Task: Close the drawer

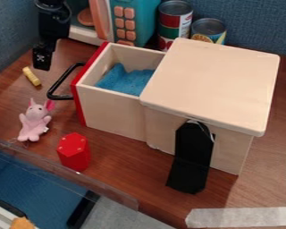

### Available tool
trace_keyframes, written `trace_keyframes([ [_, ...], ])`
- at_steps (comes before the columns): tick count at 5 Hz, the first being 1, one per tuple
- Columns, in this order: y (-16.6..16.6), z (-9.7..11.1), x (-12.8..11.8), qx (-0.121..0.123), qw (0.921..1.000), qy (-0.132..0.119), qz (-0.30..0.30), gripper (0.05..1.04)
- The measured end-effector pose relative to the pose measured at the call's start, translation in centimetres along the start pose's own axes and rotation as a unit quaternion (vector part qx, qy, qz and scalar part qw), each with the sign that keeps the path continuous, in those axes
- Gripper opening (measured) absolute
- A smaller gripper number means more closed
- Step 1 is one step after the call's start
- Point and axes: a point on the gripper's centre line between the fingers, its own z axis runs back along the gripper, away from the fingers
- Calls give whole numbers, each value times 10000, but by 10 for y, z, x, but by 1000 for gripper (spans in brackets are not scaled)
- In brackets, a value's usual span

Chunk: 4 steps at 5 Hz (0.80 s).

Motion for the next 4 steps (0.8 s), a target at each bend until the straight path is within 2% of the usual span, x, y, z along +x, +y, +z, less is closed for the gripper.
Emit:
trace_keyframes([
  [1,-3,-11,0,-202,9996,104,-181,999],
  [2,-9,-18,-1,-253,9990,222,-309,999],
  [3,-25,-30,2,-433,9977,239,-472,999],
  [4,-37,-34,8,-672,9960,69,-581,999],
])
